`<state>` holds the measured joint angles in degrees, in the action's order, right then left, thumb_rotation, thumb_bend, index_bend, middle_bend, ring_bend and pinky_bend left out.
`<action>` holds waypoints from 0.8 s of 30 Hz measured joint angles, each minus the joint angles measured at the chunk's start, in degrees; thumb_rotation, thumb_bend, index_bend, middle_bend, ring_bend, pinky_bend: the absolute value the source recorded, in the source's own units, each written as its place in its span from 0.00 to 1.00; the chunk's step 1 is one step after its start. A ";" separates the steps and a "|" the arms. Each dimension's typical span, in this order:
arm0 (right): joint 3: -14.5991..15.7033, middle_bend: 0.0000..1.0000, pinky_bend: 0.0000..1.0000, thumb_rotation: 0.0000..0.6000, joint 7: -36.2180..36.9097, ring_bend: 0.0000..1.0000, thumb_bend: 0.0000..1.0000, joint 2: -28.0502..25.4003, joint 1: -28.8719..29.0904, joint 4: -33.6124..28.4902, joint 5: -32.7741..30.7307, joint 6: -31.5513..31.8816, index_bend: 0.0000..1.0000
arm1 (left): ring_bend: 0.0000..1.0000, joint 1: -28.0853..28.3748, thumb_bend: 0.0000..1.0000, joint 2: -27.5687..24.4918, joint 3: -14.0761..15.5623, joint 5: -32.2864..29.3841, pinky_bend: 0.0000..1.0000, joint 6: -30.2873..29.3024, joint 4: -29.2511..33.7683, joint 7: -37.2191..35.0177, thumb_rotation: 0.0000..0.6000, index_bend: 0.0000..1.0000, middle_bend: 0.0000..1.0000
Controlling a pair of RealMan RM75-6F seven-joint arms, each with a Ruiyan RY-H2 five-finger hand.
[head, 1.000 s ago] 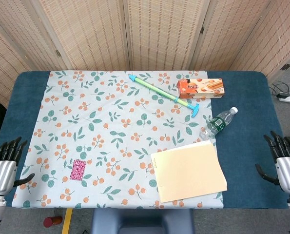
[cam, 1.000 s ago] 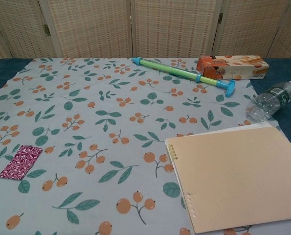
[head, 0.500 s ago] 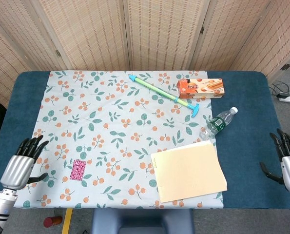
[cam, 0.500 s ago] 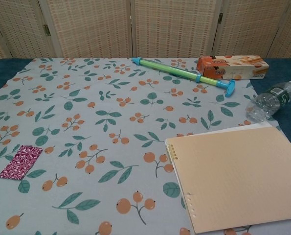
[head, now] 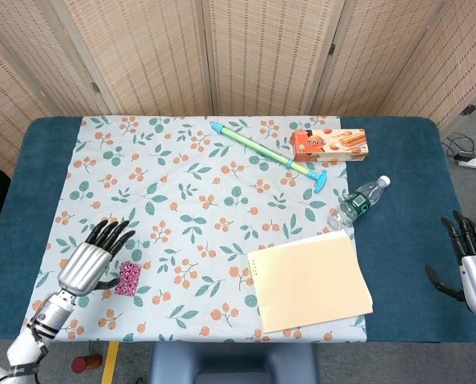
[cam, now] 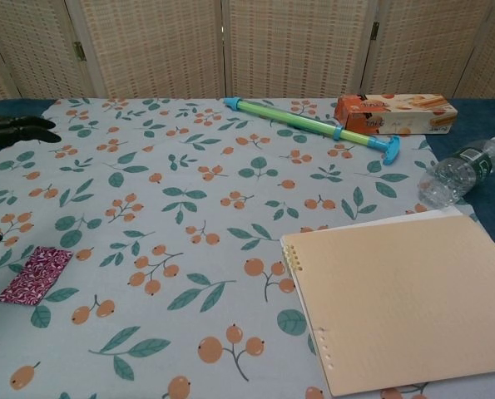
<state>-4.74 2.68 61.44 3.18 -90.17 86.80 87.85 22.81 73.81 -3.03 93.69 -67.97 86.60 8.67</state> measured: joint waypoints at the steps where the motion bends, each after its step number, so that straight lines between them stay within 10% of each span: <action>1: 0.00 0.00 0.00 0.83 -0.03 0.00 0.36 0.01 0.05 -0.02 -0.01 -0.11 0.00 | 0.00 0.51 0.13 0.54 -0.16 -0.20 0.00 0.56 -0.20 0.29 1.00 0.08 0.01; 24: 0.23 0.00 0.00 0.83 -0.10 0.00 0.36 0.91 0.40 0.15 0.00 -0.85 0.00 | 0.00 6.43 0.13 10.44 0.41 -7.38 0.00 9.36 -8.83 6.94 1.00 0.02 0.01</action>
<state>-4.52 2.58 62.36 3.58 -90.01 86.80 86.99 29.24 84.25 -2.62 86.30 -58.61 77.77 15.61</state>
